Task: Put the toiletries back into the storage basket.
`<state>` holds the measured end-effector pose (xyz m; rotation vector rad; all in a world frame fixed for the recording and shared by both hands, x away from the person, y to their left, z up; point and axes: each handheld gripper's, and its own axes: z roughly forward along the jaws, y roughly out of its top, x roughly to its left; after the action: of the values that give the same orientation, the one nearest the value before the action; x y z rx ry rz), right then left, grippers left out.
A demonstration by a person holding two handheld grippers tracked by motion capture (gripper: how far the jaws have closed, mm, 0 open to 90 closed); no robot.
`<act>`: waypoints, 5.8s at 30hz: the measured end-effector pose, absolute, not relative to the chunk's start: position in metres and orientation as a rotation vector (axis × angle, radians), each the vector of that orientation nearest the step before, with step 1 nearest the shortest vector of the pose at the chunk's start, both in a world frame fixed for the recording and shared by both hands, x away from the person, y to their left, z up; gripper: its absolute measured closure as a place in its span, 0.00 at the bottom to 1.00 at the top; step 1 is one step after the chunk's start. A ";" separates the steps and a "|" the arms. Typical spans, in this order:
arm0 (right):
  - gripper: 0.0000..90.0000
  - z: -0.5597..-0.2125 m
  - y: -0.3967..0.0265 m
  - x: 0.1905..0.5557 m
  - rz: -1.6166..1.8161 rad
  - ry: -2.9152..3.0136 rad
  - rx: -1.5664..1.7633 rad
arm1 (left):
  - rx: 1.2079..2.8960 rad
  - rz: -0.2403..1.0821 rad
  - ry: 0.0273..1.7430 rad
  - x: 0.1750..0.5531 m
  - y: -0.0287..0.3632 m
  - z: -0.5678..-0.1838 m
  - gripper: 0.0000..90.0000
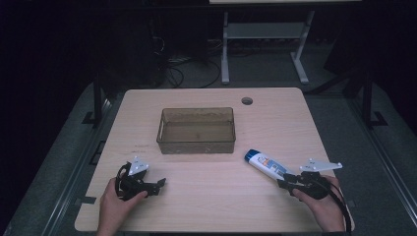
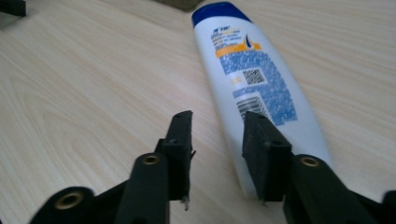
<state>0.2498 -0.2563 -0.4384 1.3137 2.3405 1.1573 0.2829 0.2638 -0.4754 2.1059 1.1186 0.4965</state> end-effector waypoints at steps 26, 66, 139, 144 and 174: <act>0.42 -0.423 -0.250 0.281 1.112 2.332 1.208 | 2.103 0.496 1.120 0.283 0.264 -0.475 0.14; 0.35 -0.423 -0.219 0.349 0.946 2.597 1.087 | 2.109 0.494 1.120 0.283 0.264 -0.475 0.14; 0.37 -0.429 -0.213 0.349 1.000 2.605 1.162 | 2.103 0.496 1.120 0.283 0.264 -0.475 0.14; 0.37 -0.425 -0.217 0.345 1.020 2.582 1.166 | 2.103 0.496 1.120 0.283 0.264 -0.475 0.14; 0.37 -0.396 -0.261 0.305 1.395 2.288 1.203 | 2.102 0.496 1.120 0.283 0.264 -0.475 0.14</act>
<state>0.3051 -0.2612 -0.3956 1.2029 2.2878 1.3949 0.2828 0.2636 -0.4755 2.1021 1.1202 0.4956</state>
